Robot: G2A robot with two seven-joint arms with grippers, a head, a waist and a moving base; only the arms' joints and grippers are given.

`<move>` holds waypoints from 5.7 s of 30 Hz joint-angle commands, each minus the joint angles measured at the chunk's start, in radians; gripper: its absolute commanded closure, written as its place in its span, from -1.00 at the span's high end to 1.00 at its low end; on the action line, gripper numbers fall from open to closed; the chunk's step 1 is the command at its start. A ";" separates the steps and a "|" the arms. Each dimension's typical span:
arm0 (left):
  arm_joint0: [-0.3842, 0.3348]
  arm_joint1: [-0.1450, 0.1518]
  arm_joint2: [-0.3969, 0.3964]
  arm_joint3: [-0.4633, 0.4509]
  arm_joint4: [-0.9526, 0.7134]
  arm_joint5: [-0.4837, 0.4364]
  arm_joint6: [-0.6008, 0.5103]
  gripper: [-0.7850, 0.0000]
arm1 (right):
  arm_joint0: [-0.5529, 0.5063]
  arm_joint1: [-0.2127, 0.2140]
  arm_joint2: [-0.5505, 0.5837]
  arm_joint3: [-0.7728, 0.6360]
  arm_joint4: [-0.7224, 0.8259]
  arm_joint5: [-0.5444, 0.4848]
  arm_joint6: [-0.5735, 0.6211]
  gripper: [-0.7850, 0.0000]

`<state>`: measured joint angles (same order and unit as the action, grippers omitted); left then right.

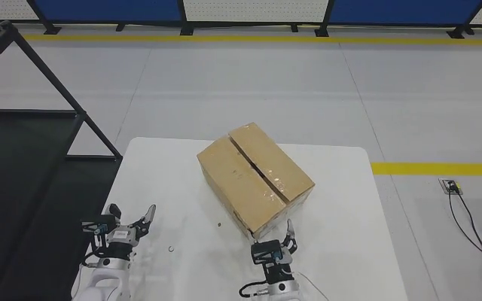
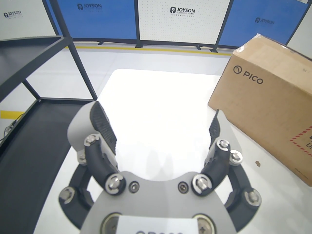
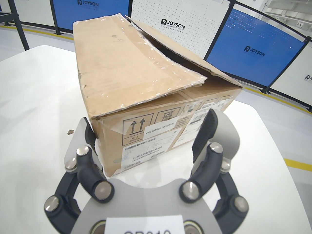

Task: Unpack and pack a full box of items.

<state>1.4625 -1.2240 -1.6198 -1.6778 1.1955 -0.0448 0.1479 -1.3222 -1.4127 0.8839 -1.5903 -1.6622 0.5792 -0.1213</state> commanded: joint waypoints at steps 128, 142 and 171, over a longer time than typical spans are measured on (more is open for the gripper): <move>-0.010 -0.028 0.025 -0.030 0.058 0.007 0.021 1.00 | 0.156 0.143 0.643 -0.055 1.440 -1.021 0.976 -1.00; -0.017 -0.028 0.015 -0.024 0.063 0.005 0.016 1.00 | 0.137 0.179 0.659 -0.041 1.579 -1.164 1.142 -1.00; -0.228 -0.009 0.078 0.092 0.265 -0.221 -0.075 1.00 | -0.121 0.250 0.849 -0.181 1.652 -1.262 1.135 1.00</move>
<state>1.2417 -1.2340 -1.5434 -1.5927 1.4474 -0.2644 0.0902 -1.4421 -1.1626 1.7319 -1.7716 -0.0079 -0.6849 1.0175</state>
